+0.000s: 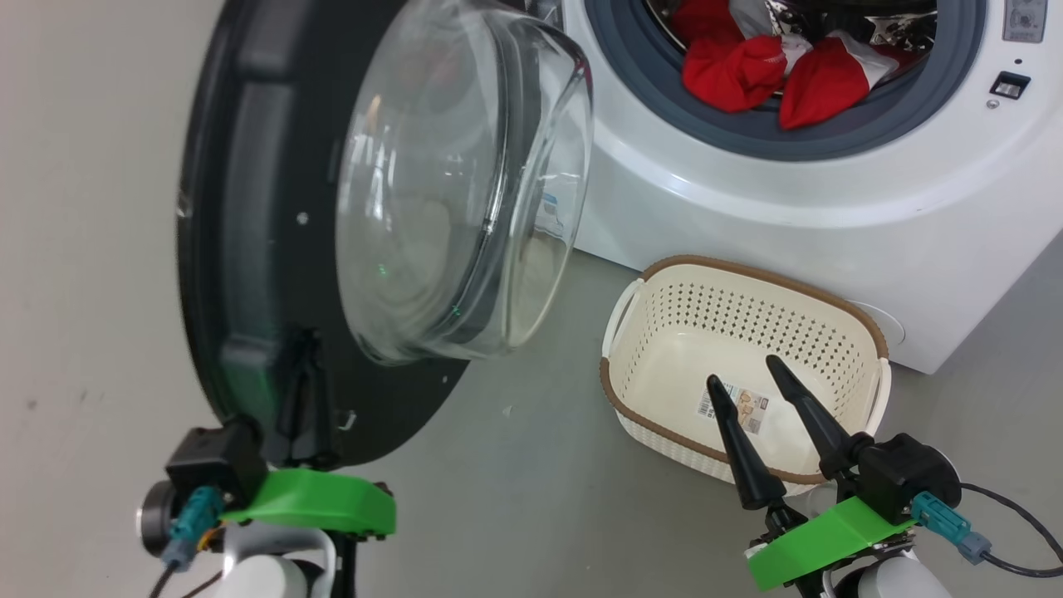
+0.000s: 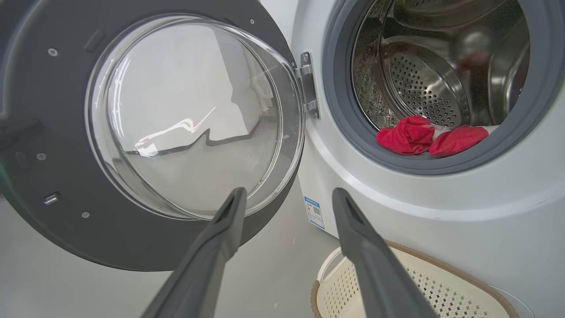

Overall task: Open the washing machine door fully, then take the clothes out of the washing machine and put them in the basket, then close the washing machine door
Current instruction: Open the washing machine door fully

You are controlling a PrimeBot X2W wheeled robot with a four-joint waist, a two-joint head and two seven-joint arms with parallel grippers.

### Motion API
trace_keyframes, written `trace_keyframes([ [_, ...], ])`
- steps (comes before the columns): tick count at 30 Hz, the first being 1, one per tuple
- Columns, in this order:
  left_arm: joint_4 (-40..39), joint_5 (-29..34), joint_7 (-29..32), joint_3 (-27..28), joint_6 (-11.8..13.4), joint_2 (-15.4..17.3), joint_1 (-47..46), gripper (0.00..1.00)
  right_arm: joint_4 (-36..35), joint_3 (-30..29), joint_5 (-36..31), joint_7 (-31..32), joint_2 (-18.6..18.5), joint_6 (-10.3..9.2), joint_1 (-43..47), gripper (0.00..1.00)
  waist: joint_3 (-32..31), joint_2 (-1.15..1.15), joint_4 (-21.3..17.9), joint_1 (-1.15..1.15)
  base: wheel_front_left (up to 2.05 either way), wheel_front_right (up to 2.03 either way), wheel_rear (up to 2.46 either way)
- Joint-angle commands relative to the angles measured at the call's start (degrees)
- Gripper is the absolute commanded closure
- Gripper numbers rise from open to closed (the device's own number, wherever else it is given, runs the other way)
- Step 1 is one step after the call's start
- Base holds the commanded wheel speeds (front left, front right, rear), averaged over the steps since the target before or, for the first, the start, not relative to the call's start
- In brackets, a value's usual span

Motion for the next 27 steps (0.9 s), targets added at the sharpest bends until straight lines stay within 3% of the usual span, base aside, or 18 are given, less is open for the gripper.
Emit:
trace_keyframes([
  [1,-0.58,-0.47,-0.87,3.92,1.16,2.52,-0.74,1.00,-1.59,1.25,-0.95,-0.36,0.16,0.28,-1.36,0.00,0.36,0.00,-0.25,0.00,0.00,0.00,0.00],
  [14,2.54,-1.60,-1.64,12.08,0.83,4.40,-3.56,1.00,-2.82,1.72,-4.87,1.51,0.16,0.28,-1.35,0.00,3.38,0.00,-1.79,0.00,0.00,0.00,0.00],
  [27,5.86,1.97,-1.69,18.43,-2.12,2.06,-7.13,1.00,-5.43,2.22,-6.20,3.56,0.16,0.28,-0.80,0.00,5.28,0.00,-2.50,0.00,0.00,0.00,0.00],
])
